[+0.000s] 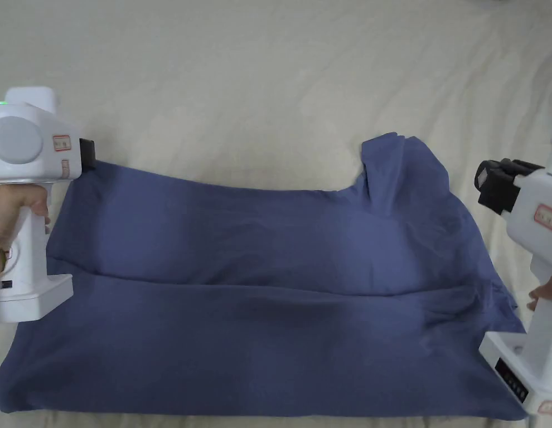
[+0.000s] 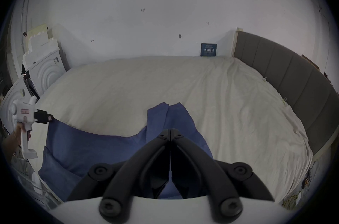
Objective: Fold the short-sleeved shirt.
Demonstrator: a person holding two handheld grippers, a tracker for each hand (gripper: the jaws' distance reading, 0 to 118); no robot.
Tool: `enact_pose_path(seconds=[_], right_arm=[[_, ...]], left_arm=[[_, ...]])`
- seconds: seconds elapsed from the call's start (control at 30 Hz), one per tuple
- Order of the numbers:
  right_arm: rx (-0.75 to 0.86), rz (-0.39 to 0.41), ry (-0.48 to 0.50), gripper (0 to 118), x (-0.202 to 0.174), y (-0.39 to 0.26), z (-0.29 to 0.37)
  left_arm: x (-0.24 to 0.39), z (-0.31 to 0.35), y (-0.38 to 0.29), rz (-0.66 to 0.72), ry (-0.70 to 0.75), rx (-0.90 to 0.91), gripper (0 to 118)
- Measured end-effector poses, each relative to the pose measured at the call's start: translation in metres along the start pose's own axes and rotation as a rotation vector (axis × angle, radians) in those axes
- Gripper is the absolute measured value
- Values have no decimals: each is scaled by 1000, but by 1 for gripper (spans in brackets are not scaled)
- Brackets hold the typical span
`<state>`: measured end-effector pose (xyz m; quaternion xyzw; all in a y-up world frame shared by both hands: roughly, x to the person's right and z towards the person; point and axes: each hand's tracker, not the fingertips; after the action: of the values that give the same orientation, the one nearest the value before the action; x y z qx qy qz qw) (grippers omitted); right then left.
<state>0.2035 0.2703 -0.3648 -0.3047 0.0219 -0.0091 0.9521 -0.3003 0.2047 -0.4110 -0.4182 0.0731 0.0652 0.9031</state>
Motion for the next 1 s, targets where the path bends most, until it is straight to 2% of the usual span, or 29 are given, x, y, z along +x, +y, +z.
enact_pose_path(seconds=[0.07, 0.1, 0.13, 0.17, 0.2, 0.23, 0.33, 0.47, 0.57, 0.63, 0.7, 0.8, 0.93, 1.0], right_arm=[[-103, -24, 16, 8, 11, 15, -21], [-146, -34, 41, 22, 16, 21, -32], [-174, -44, 46, 48, 20, 25, -42], [-208, -64, 41, 87, 26, 29, -57], [-273, -68, 38, 106, 31, 33, -73], [-327, -78, 28, 112, 35, 35, -87], [-421, -59, -41, 112, 48, 37, -128], [-549, 8, -111, 111, 52, 27, -167], [-556, -13, -119, 106, 55, 21, -181], [-566, -32, -123, 95, 57, 19, -189], [-578, -26, -137, 73, 59, 16, -195], [-589, -31, -153, 64, 61, 11, -201], [-598, -52, -141, 33, 61, 3, -205], [-587, -54, -145, 22, 59, 1, -205]], left_arm=[[0, 12, -3, 16, -8, 22, 3], [0, 17, -4, 21, -15, 36, 3], [0, 21, -6, 21, -18, 43, 3], [3, 25, -7, 18, -13, 47, 3], [4, 28, -8, 14, -13, 53, 3], [4, 31, -9, 15, -16, 59, 3], [6, 39, -10, 46, -27, 74, 3], [7, 42, -10, 67, -30, 79, 3], [0, 33, -9, 73, -32, 67, 3], [-2, 28, -7, 66, -34, 56, 3], [-3, 24, -9, 64, -29, 52, 3], [-8, 19, -9, 79, -30, 46, 3], [-7, 18, -13, 75, -17, 37, 3], [-7, 17, -14, 79, -16, 31, 3]])
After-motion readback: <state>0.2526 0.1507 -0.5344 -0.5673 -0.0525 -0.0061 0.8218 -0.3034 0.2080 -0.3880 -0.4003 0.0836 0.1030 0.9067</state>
